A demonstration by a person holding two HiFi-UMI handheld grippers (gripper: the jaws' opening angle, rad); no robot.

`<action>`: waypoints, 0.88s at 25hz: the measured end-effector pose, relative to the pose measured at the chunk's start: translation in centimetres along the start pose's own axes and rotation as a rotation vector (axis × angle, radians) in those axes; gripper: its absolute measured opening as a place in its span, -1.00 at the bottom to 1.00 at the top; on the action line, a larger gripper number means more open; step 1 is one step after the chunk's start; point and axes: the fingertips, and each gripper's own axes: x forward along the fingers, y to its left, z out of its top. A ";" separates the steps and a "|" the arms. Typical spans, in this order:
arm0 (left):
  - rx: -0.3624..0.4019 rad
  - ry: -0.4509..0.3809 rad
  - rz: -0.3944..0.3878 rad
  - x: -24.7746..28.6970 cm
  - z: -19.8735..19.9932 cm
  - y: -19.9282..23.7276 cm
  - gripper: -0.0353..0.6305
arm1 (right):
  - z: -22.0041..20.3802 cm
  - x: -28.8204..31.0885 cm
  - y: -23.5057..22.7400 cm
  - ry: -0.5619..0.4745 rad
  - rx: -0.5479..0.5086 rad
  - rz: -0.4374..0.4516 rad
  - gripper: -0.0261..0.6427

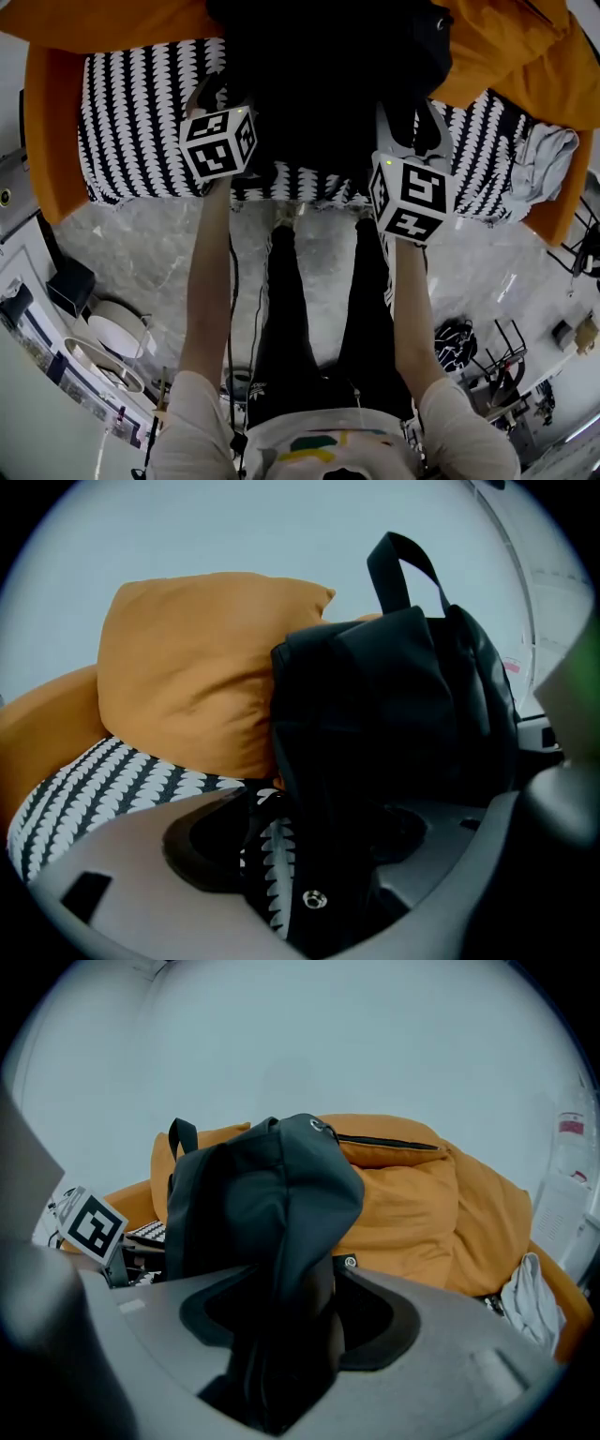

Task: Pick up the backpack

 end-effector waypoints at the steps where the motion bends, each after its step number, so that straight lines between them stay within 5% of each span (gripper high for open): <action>1: 0.015 0.008 0.002 0.5 0.1 -0.1 0.05 | 0.0 0.1 -0.1 0.001 -0.002 -0.004 -0.22; 13: 0.125 0.152 -0.054 3.1 -0.4 -1.1 0.03 | -1.9 1.0 0.4 0.091 -0.072 -0.053 -0.37; 22: 0.096 0.146 -0.071 2.6 -0.5 -1.8 -0.47 | -1.5 1.0 1.6 0.082 -0.130 -0.032 -0.56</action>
